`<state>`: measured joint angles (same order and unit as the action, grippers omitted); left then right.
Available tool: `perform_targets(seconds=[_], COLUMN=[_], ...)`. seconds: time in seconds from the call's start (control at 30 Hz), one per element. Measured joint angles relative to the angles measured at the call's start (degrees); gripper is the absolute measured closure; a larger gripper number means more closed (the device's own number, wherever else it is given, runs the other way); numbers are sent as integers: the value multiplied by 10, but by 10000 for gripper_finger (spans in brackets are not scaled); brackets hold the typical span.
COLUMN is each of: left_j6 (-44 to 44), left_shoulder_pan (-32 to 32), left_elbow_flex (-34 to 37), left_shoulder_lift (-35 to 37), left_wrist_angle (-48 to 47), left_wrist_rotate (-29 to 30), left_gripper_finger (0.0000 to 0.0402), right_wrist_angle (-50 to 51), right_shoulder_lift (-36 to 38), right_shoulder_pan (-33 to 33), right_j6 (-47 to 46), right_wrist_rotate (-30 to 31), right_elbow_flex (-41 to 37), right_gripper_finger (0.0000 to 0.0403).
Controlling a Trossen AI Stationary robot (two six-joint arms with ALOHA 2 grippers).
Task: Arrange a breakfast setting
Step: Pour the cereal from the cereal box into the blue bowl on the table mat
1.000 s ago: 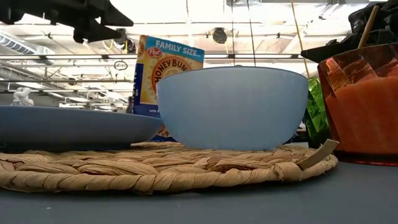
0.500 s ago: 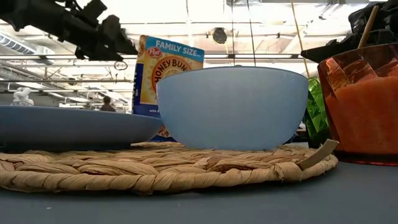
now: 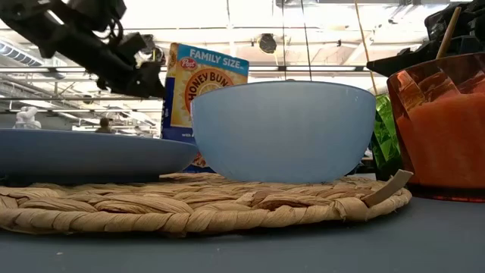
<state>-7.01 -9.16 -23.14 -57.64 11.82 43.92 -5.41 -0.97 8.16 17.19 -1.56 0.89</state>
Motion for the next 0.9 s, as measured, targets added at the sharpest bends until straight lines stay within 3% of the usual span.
perform_targets(seconds=[0.5,0.7,0.9], left_j6=[22,22,7], left_shoulder_pan=[-151,-191,-193], left_elbow_flex=[0,0,0], left_shoulder_lift=[-131,-175,-183], left_wrist_angle=[118,182,189], left_wrist_rotate=[-155,-190,-199], left_gripper_finger=[36,36,36], right_wrist_angle=[0,0,0], right_shoulder_lift=[0,0,0], right_shoulder_pan=[0,0,0], right_j6=[0,0,0], right_wrist_rotate=[0,0,0], right_elbow_flex=[0,0,0], right_gripper_finger=[252,252,252])
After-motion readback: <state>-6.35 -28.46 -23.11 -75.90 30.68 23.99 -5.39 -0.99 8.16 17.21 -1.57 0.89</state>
